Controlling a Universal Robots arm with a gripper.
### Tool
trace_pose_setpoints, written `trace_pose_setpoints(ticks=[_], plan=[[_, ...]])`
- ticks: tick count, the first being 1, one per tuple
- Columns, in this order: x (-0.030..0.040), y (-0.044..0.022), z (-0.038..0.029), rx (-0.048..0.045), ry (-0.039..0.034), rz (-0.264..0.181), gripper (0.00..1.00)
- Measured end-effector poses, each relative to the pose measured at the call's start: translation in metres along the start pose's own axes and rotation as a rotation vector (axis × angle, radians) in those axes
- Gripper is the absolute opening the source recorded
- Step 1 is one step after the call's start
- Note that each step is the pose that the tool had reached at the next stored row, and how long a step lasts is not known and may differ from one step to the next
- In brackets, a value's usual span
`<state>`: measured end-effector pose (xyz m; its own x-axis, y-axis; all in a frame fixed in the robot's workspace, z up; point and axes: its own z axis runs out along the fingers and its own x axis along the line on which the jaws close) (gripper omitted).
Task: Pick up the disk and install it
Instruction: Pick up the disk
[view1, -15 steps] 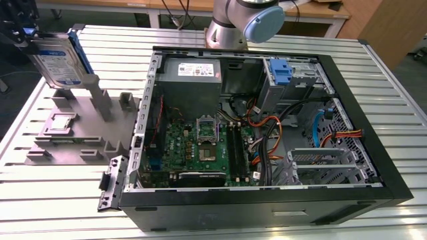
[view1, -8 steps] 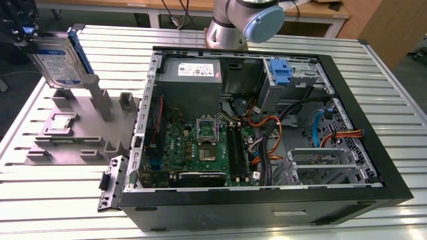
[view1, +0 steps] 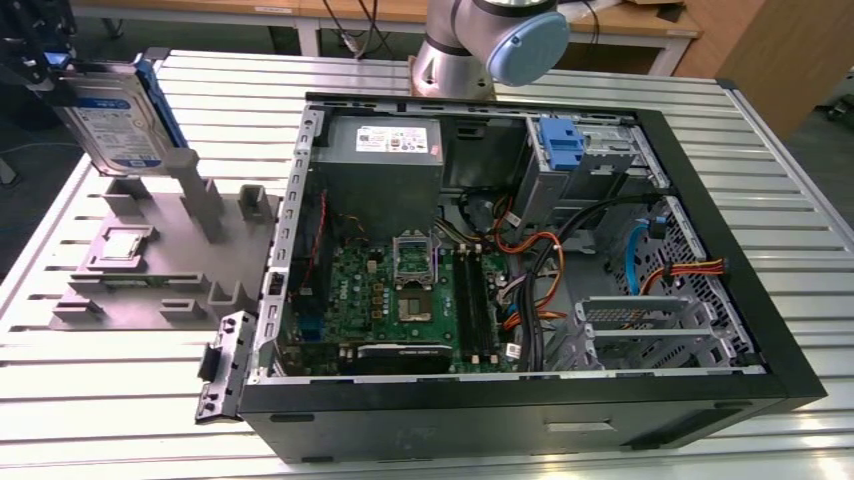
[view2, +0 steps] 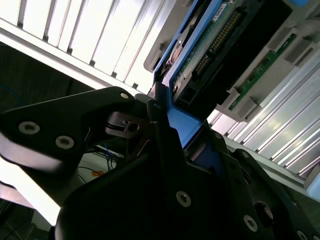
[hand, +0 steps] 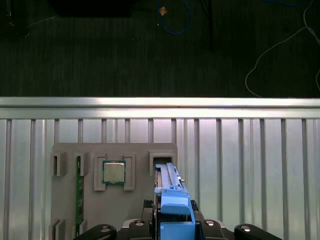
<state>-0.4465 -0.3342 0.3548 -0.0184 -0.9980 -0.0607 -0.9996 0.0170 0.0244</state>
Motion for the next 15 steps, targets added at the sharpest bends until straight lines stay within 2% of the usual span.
trace_pose_setpoints(ticks=[15], plan=[[-0.0002, 0.0001, -0.0039, 0.0001, -0.0001, 0.000, 0.37]])
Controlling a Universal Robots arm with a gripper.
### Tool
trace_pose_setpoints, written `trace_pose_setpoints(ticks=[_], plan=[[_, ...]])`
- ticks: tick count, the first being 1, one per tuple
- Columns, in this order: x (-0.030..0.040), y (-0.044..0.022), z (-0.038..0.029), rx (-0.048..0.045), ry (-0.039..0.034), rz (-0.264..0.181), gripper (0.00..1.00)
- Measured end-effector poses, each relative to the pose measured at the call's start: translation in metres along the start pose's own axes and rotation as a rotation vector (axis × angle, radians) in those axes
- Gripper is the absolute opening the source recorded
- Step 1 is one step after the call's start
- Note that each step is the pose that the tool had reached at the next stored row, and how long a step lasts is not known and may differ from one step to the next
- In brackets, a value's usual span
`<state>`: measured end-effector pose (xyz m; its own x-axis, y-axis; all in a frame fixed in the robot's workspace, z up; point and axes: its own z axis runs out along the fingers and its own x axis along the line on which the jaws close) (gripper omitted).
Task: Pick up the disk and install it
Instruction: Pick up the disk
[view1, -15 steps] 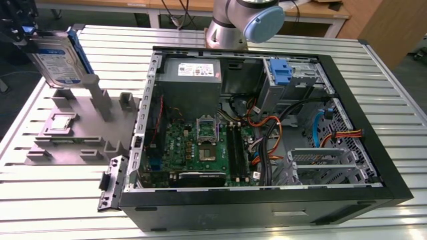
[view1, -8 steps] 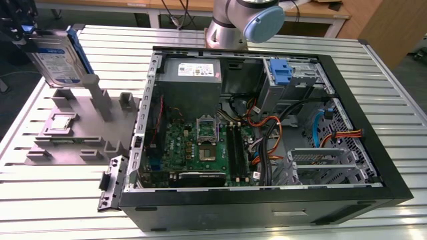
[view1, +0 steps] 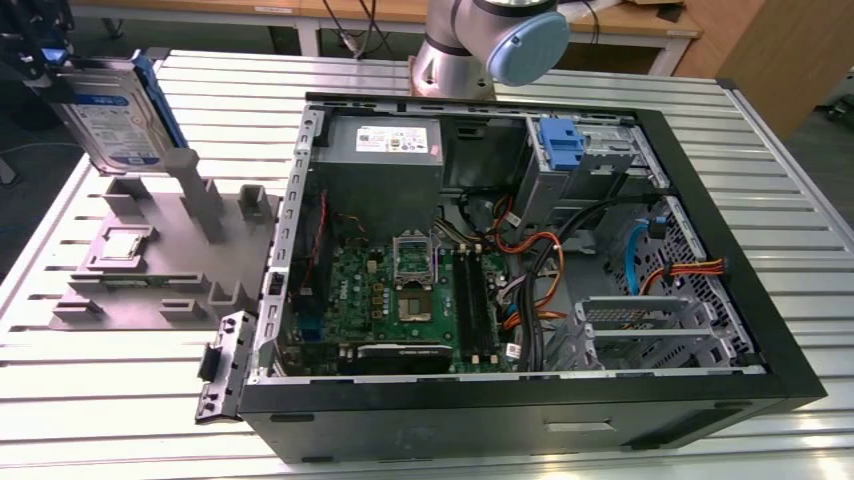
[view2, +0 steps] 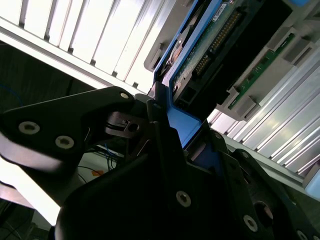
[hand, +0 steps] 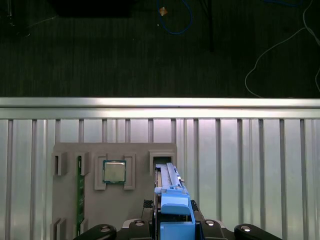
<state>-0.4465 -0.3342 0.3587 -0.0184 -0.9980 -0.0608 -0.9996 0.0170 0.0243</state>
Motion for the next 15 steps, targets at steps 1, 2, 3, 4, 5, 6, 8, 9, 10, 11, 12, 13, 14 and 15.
trace_pose_setpoints(ticks=[1, 2, 3, 4, 5, 6, 8, 9, 10, 11, 12, 13, 14, 15], plan=[[0.0000, 0.0000, -0.0002, 0.0000, 0.0000, 0.000, 0.37], [0.0000, 0.0000, -0.0005, -0.0001, 0.0000, 0.000, 0.37], [0.0000, 0.0000, -0.0010, -0.0002, 0.0001, 0.000, 0.37], [-0.0001, 0.0000, -0.0018, -0.0004, 0.0002, 0.000, 0.37], [-0.0001, 0.0001, -0.0025, -0.0002, 0.0001, 0.000, 0.37], [-0.0002, 0.0001, -0.0031, -0.0001, 0.0000, 0.000, 0.37], [-0.0003, 0.0001, -0.0045, -0.0001, 0.0000, 0.000, 0.37], [-0.0003, 0.0001, -0.0051, 0.0000, 0.0000, 0.000, 0.37], [-0.0003, 0.0002, -0.0057, 0.0000, 0.0000, 0.000, 0.37], [-0.0004, 0.0002, -0.0063, -0.0001, 0.0000, 0.000, 0.37], [-0.0004, 0.0002, -0.0067, 0.0000, 0.0001, 0.000, 0.37], [-0.0004, 0.0002, -0.0070, 0.0000, 0.0000, 0.000, 0.37], [-0.0004, 0.0002, -0.0073, 0.0000, 0.0000, 0.000, 0.37], [-0.0004, 0.0002, -0.0078, 0.0000, 0.0000, 0.000, 0.37]])
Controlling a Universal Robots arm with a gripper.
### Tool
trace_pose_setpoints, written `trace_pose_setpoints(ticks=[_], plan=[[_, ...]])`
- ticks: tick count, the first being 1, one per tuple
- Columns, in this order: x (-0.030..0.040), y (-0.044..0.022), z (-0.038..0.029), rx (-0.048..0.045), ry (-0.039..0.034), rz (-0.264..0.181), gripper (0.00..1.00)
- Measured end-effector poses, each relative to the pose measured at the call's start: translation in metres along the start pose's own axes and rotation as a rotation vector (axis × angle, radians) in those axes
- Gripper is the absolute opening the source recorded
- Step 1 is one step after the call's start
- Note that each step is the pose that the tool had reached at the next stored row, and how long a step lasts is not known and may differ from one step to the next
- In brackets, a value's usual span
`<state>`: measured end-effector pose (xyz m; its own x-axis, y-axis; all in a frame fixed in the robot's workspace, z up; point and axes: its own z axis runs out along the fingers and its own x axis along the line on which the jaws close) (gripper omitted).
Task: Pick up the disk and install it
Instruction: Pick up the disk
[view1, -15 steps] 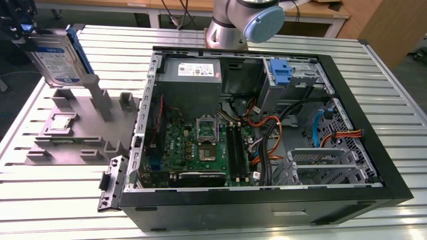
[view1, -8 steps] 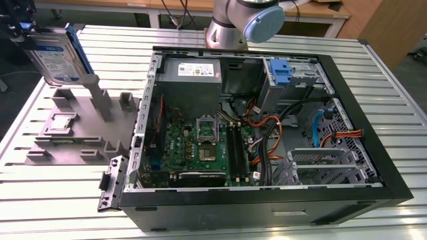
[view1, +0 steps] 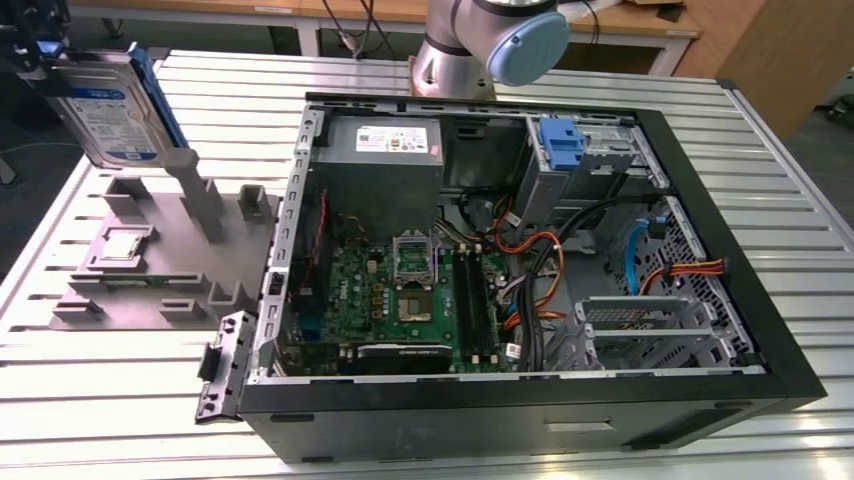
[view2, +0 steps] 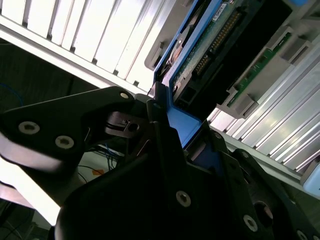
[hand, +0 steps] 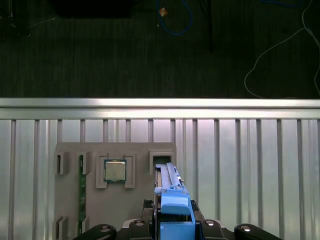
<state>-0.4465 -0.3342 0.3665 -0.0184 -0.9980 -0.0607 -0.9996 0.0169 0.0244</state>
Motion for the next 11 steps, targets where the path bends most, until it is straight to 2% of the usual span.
trace_pose_setpoints(ticks=[11], plan=[[-0.0003, 0.0001, -0.0051, -0.0001, 0.0000, 0.000, 0.37]])
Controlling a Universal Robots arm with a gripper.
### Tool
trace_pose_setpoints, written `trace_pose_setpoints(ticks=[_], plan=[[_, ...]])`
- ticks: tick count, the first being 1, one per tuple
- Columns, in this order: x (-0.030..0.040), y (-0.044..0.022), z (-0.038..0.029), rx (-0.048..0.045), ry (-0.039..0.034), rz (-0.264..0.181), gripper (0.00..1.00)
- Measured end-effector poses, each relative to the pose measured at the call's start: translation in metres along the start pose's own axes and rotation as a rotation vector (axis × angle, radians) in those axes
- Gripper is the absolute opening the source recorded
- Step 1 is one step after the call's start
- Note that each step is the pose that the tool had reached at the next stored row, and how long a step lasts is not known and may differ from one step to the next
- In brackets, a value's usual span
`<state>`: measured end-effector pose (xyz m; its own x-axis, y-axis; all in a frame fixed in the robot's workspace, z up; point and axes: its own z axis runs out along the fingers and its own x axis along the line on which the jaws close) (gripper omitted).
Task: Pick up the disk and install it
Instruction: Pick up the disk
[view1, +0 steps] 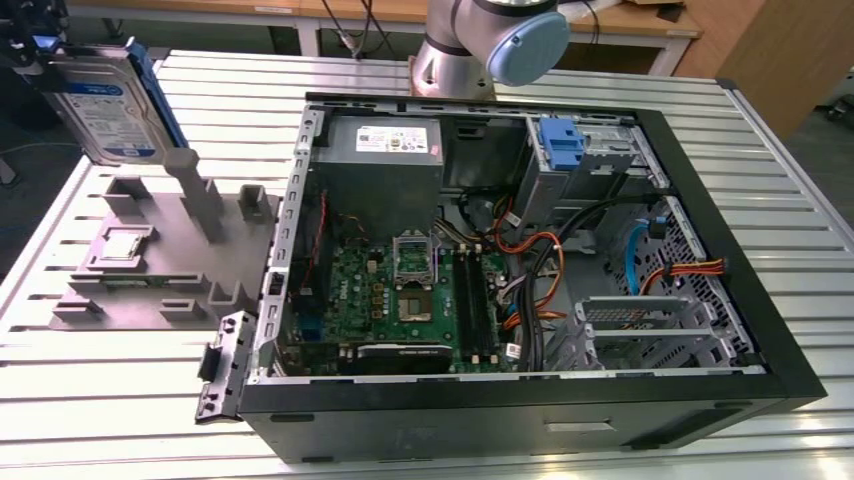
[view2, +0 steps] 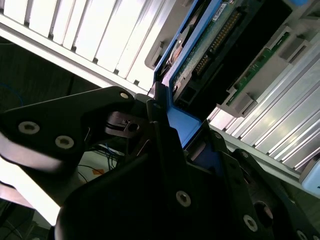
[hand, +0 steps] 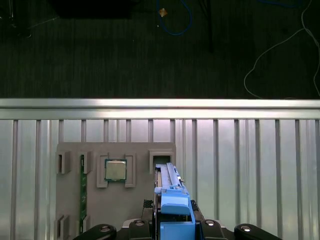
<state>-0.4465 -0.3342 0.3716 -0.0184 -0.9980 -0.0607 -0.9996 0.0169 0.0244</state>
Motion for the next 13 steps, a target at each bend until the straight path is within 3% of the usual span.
trace_pose_setpoints(ticks=[13], plan=[[-0.0003, 0.0001, -0.0045, 0.0001, 0.0000, 0.000, 0.37]])
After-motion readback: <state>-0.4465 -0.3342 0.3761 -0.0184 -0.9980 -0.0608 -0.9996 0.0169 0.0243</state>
